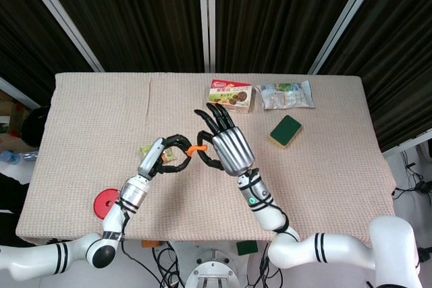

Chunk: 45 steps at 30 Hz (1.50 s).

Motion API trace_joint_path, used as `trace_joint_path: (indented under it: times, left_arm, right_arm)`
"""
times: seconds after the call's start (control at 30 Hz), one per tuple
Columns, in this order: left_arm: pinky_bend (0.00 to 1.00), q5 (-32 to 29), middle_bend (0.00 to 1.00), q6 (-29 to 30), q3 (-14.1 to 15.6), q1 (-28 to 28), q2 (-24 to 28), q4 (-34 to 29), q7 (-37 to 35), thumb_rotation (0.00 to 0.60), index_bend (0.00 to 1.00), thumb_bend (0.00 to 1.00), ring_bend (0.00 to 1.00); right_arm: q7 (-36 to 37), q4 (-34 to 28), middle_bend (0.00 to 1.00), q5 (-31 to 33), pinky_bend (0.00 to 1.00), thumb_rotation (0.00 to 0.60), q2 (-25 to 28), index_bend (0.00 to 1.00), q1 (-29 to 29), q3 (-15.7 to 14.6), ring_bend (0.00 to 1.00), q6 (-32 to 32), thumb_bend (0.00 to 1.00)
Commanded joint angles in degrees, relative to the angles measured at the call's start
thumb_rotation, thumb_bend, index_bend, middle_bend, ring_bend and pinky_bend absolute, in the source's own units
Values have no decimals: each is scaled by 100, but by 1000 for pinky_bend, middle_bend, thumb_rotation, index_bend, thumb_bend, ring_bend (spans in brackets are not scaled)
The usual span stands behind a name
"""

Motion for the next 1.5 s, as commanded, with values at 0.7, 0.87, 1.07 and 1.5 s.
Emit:
trace_joint_path:
  times: [0.7,0.87,1.07,1.5]
  left_arm:
    - [428,75,621,21,10,4,19,8,-43,600,557,372,558]
    - [428,79,625,35,12,19,34,10,-73,600,557,373,562]
    - [432,100,639,26,26,26,53,26,-120,600,567,375,574]
    - [456,85,683,32,23,38,89,31,-118,600,617,377,603]
  right_arm:
    - [13,34,115,-29,0,600,-36,624,11,-31,0,-11,385]
    - [17,28,115,-28,0,600,-26,624,-3,-24,0,4,385]
    - [13,20,115,-31,0,600,-7,624,-25,-39,0,14,386]
    - [87,-29,115,-72,0,600,53,624,-78,-28,0,69,385]
